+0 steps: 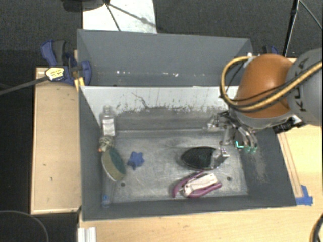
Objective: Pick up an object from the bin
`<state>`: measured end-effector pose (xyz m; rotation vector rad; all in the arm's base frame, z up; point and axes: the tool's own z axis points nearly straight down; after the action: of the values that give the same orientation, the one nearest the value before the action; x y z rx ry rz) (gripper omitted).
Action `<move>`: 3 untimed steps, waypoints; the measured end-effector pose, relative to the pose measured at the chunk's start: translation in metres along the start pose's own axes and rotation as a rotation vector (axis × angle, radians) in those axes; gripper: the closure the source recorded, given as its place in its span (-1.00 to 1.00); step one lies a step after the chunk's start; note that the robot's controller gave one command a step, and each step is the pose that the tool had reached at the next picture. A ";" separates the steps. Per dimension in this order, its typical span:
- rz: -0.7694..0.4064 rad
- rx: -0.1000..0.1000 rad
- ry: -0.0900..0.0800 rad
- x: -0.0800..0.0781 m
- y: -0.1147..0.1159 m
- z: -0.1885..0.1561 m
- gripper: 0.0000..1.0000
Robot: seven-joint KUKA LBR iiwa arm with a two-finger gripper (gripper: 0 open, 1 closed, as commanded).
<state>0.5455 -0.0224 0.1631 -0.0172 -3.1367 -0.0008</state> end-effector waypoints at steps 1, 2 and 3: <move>0.123 -0.002 -0.002 -0.010 0.027 0.083 -1.00; 0.122 -0.001 -0.007 -0.011 0.026 0.079 1.00; 0.097 -0.001 -0.016 -0.008 0.021 -0.061 1.00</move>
Offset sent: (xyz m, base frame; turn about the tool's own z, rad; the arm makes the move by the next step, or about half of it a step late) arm 0.0104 0.0250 -0.0796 0.1243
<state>0.5541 -0.0017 0.2243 -0.1709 -3.1482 -0.0019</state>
